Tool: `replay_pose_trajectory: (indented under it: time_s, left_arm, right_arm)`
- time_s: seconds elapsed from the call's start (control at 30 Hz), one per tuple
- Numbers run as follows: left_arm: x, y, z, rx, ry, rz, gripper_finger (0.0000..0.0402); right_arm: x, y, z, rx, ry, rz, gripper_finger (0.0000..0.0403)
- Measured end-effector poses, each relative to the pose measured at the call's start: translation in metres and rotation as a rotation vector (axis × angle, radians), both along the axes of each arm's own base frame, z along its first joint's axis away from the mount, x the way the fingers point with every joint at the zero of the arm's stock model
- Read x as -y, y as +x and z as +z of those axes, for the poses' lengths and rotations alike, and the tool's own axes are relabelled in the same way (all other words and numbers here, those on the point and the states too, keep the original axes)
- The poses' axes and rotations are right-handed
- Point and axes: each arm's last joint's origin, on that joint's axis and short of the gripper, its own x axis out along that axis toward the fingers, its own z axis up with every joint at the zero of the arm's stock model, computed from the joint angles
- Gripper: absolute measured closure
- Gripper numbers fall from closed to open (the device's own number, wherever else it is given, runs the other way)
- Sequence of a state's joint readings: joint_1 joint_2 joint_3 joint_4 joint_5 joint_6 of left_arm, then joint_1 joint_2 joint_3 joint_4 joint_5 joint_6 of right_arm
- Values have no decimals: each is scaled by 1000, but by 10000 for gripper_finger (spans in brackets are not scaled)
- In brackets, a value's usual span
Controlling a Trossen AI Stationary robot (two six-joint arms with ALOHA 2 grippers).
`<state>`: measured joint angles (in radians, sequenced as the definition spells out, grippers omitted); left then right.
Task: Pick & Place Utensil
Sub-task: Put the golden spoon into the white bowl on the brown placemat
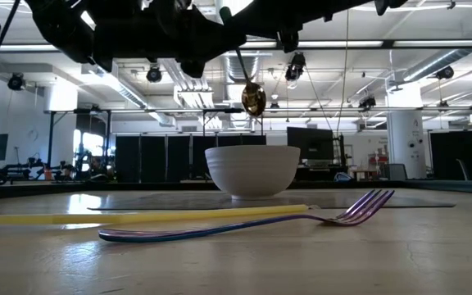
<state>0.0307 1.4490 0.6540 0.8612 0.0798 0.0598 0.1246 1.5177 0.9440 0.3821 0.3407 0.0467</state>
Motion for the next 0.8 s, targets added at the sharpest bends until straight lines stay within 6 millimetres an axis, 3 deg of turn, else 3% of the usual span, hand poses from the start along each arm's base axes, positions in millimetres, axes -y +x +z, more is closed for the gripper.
replay_pose_trajectory:
  time_s: [0.27, 0.47, 0.8]
  left_arm:
    - [-1, 1, -1, -26, 11, 26, 293]
    - [-3, 1, -2, -42, 9, 88, 248]
    - [-2, -8, 5, -96, 7, 86, 236]
  right_arm:
    - [2, -6, 1, -49, -20, -59, 394]
    - [5, -21, 14, -77, -33, -91, 394]
    - [12, -56, 37, -144, -126, -163, 394]
